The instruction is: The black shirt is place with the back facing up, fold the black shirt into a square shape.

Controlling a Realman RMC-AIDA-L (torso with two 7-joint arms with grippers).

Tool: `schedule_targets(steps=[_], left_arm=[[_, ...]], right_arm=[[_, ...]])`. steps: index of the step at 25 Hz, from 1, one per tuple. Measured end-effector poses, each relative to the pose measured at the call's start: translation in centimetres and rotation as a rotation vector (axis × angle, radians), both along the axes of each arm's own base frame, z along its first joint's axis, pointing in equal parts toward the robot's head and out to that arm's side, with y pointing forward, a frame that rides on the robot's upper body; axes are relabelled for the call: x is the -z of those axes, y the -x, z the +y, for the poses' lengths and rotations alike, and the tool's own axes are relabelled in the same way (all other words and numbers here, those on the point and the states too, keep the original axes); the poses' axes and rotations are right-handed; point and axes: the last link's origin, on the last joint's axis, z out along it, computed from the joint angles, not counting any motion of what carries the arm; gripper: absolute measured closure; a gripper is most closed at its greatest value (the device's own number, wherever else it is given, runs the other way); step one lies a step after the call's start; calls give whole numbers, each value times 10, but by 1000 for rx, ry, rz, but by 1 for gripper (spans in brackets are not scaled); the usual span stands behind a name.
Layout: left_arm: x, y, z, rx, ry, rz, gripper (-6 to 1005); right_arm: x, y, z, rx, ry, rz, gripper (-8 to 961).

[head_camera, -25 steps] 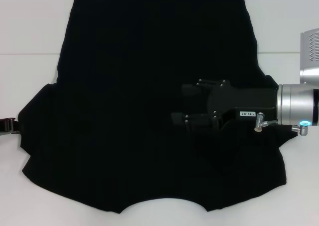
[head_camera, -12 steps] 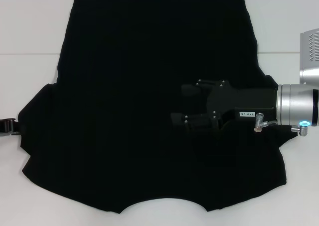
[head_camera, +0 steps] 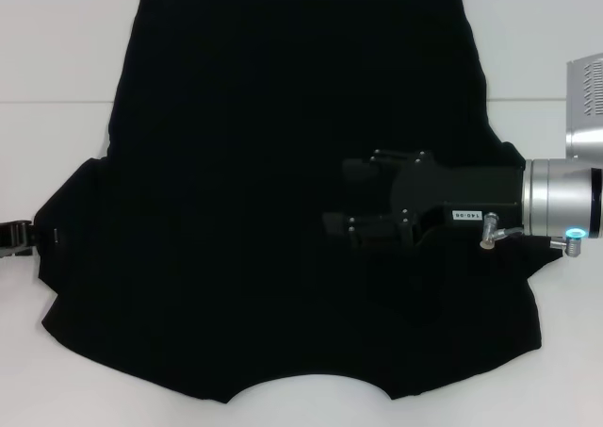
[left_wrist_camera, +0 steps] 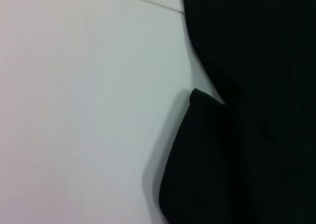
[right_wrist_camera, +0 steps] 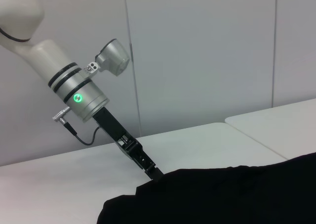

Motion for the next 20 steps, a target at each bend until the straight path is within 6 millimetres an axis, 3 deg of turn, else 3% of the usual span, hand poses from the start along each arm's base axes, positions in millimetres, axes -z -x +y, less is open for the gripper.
schedule_targets(steps=[12,20], left_arm=[[5,-5,-2,15,44,-9,214],[6,-7,0,21,50,-10,233]], right_arm=[[-1,0,2,4,-9,0,68],[-3,1,3,4,-14,5,68]])
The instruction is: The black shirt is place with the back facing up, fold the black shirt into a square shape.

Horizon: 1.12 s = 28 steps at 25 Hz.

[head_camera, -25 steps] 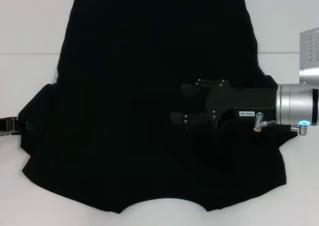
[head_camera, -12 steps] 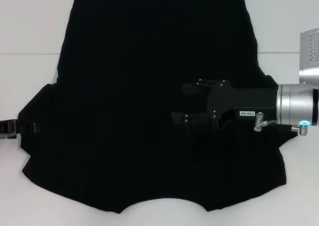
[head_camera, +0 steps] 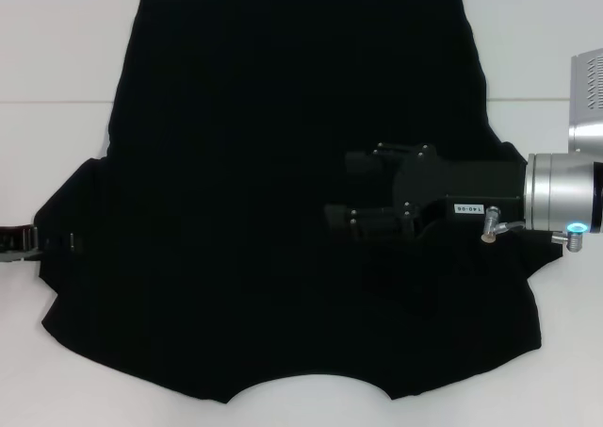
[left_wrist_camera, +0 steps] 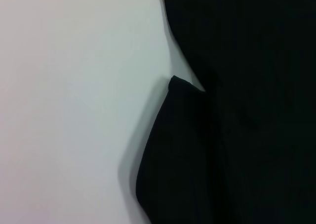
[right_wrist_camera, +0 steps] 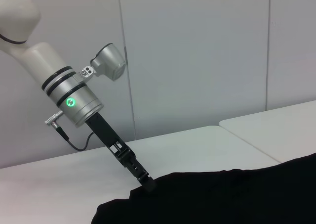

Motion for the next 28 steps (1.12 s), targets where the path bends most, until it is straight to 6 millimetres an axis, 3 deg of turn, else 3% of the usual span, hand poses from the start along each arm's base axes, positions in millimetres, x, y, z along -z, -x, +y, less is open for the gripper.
schedule_targets(steps=[11,21,28], left_arm=[[1,2,1,0,10,32,443],[3,6,1,-3,3,46,886],[1,7,0,-2,-6,51,1000]], right_arm=[[-1,-1,0,-5,-5,-3,68],[-1,-1,0,-6,-3,-1,69],[-1,0,-1,-7,-3,2,69]])
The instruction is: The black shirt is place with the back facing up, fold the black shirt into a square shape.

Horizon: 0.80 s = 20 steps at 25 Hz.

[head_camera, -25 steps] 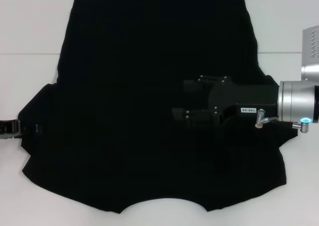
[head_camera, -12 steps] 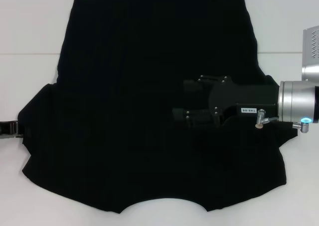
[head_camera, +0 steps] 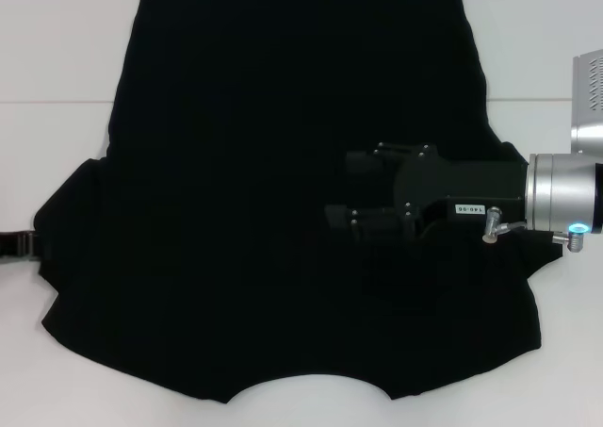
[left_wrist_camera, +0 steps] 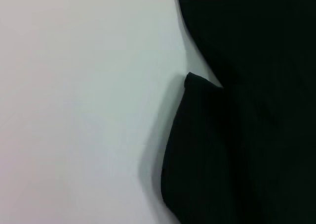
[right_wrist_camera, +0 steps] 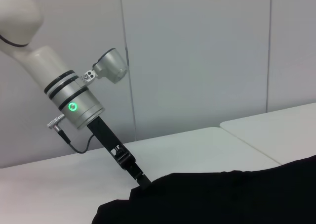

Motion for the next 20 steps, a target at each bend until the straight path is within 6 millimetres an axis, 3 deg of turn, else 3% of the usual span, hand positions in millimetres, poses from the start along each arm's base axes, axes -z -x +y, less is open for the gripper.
schedule_targets(steps=[8,20], left_arm=[[-18,9,-5,-19,-68,21,999],[-27,13,-5,-30,-108,29,1000]], right_arm=[[-1,2,1,3,-9,18,69],[0,5,2,2,-11,29,69]])
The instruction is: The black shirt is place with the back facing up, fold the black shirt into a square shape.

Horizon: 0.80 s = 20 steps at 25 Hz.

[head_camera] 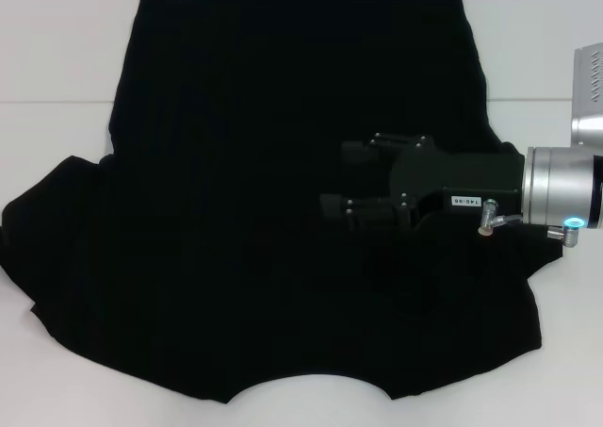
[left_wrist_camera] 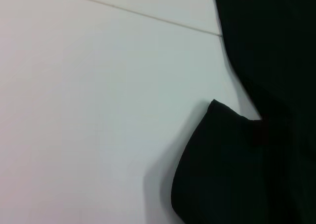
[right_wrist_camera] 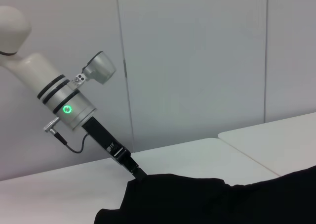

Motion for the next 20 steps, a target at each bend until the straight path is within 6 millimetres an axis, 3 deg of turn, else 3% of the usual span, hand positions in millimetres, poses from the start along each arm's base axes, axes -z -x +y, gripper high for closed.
schedule_targets(steps=[20], left_arm=[[-13,10,-6,-38,-64,-7,1000]], right_arm=[[0,2,3,9,-8,3,68]])
